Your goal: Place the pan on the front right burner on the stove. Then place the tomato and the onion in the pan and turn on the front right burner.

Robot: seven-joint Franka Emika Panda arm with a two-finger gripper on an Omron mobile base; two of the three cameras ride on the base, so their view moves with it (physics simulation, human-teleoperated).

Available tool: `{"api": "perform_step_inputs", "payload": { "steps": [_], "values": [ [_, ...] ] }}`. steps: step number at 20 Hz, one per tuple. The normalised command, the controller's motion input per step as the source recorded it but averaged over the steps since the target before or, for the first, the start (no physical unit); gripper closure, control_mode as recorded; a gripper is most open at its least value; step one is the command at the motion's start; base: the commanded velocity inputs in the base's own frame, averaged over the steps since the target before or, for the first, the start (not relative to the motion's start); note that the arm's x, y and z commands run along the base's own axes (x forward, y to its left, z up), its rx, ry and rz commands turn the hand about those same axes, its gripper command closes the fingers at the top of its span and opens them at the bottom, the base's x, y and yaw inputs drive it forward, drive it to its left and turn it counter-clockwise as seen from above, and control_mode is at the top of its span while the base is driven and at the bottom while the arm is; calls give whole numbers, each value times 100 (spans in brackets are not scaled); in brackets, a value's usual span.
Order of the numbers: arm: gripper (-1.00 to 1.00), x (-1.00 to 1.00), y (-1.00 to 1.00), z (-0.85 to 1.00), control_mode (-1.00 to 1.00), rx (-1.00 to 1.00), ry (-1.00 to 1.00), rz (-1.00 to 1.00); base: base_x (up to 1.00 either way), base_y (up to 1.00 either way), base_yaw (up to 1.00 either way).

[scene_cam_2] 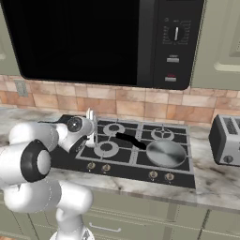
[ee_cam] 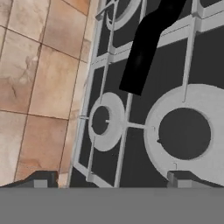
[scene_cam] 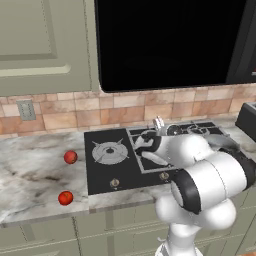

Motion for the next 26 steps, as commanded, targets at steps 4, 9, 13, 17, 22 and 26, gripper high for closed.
{"api": "perform_step_inputs", "payload": {
  "steps": [4, 9, 13, 17, 22, 26],
  "values": [
    [-100, 0, 64, 54, -100, -13, 24, 0, 0, 0, 0],
    [-100, 0, 55, 62, -100, -5, 24, 1, 0, 0, 0],
    [-100, 0, 45, 65, -100, 0, 26, 6, 0, 0, 0],
    [-100, 0, 46, 42, -100, 0, 28, 8, 0, 0, 0],
    [-100, 0, 41, -1, -100, -1, 23, 7, 0, 0, 0],
    [-100, -4, 32, -32, -100, -4, 17, 10, 0, 0, 0]
  ]
}}
